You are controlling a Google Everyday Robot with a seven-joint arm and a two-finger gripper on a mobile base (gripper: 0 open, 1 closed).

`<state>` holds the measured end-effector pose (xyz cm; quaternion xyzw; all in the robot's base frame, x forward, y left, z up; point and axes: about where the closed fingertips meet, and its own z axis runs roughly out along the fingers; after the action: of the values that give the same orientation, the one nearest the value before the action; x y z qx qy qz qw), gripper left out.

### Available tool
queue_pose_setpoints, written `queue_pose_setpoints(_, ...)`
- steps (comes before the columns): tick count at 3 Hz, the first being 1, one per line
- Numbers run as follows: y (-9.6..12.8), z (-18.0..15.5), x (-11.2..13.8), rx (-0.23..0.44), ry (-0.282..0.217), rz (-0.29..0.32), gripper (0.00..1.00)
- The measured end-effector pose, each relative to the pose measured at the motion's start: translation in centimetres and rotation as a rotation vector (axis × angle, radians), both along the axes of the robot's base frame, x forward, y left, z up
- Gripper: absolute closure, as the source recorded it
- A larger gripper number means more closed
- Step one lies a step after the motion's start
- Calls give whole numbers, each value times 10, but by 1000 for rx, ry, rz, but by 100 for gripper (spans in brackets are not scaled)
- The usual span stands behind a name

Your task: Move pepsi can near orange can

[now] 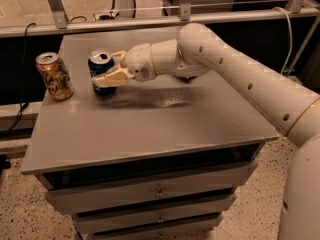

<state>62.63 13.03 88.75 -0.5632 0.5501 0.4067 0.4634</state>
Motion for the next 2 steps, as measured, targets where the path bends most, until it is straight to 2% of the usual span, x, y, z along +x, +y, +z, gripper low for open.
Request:
queue_pose_setpoints(1,27,-8,8,13,22,38,100)
queue_pose_setpoints(2,55,-11,10,18,50,91,89)
